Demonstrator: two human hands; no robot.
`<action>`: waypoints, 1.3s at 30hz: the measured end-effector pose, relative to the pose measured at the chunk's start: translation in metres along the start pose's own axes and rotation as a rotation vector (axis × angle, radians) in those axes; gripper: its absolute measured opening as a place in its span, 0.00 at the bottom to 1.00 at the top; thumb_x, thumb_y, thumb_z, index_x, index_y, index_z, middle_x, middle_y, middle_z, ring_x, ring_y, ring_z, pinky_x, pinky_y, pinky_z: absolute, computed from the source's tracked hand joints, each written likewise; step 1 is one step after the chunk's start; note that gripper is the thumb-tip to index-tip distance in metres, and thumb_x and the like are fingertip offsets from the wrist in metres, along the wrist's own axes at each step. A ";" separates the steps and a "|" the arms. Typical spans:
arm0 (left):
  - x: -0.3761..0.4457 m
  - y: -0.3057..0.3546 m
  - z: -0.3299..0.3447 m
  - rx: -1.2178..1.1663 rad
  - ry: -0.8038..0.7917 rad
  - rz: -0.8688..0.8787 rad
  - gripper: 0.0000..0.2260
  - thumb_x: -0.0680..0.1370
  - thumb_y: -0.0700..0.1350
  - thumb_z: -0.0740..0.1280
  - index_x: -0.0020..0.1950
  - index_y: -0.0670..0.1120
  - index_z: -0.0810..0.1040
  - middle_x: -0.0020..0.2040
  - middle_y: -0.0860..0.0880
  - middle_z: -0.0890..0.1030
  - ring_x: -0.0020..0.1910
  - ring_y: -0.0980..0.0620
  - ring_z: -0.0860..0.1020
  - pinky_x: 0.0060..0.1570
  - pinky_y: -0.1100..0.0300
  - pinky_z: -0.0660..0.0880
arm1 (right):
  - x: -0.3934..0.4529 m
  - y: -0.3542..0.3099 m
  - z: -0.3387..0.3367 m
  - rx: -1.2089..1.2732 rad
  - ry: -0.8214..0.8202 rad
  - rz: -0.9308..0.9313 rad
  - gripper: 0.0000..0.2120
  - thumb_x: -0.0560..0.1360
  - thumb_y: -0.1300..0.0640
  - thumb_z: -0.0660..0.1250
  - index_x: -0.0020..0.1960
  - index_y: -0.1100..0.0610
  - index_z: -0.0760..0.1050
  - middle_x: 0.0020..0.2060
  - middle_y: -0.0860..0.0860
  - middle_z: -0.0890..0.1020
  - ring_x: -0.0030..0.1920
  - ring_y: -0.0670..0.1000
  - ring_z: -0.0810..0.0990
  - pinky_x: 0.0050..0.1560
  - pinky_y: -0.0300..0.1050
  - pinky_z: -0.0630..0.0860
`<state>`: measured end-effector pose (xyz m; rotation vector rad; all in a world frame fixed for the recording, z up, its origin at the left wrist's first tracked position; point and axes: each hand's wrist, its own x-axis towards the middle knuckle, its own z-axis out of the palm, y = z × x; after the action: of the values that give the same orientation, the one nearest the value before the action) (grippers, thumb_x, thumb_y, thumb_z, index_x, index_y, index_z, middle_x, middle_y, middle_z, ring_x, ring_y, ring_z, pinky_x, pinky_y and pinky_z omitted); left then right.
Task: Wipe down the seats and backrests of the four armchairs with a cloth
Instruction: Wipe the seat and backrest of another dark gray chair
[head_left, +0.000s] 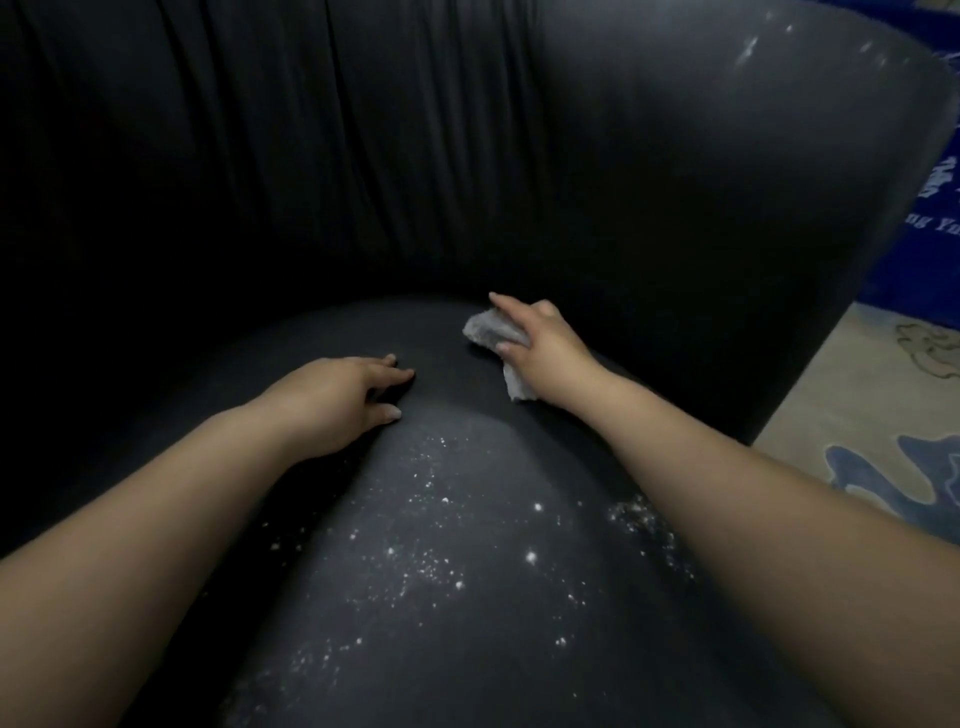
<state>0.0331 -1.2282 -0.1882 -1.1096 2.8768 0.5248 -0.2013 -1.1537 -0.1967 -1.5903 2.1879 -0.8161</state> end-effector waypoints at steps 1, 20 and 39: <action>-0.002 -0.004 -0.001 0.015 -0.003 -0.013 0.25 0.78 0.54 0.66 0.73 0.60 0.65 0.76 0.57 0.61 0.75 0.55 0.60 0.72 0.57 0.58 | 0.014 0.001 0.005 -0.076 -0.014 0.050 0.24 0.79 0.52 0.62 0.74 0.45 0.61 0.62 0.52 0.67 0.63 0.53 0.68 0.65 0.42 0.64; -0.005 -0.017 -0.002 0.094 -0.080 -0.076 0.25 0.79 0.57 0.62 0.75 0.64 0.59 0.78 0.57 0.55 0.77 0.53 0.54 0.73 0.56 0.53 | -0.052 -0.006 -0.004 -0.004 -0.285 -0.150 0.18 0.77 0.56 0.66 0.66 0.46 0.74 0.50 0.46 0.72 0.64 0.46 0.71 0.67 0.38 0.64; -0.034 0.057 -0.007 -0.047 0.119 0.250 0.20 0.77 0.45 0.68 0.68 0.58 0.73 0.71 0.56 0.70 0.71 0.50 0.64 0.70 0.57 0.58 | -0.180 0.012 -0.031 0.029 0.218 0.186 0.20 0.77 0.55 0.65 0.66 0.39 0.71 0.48 0.44 0.68 0.52 0.45 0.71 0.56 0.26 0.64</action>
<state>0.0220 -1.1689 -0.1594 -0.8162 3.1443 0.5544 -0.1679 -0.9736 -0.1929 -1.3126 2.4181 -0.9979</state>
